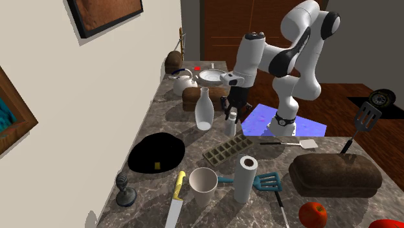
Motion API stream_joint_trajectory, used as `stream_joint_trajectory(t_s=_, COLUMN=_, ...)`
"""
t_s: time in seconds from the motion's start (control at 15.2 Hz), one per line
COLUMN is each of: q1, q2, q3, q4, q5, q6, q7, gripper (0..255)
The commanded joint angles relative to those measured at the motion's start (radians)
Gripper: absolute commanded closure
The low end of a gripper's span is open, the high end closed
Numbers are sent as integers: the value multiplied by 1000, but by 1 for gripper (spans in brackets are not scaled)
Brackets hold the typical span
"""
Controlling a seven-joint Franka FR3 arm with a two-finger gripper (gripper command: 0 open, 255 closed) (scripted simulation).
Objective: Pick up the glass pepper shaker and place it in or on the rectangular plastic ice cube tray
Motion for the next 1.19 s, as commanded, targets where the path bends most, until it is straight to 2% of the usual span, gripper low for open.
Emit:
stream_joint_trajectory(t_s=0.0, q1=0, q2=-2, q3=2, q4=-26, q5=-3, q6=23, q7=6, gripper=255)
stream_joint_trajectory(t_s=1.12, q1=0, q2=100, q3=-17, q4=-175, q5=5, q6=273, q7=1, gripper=255)
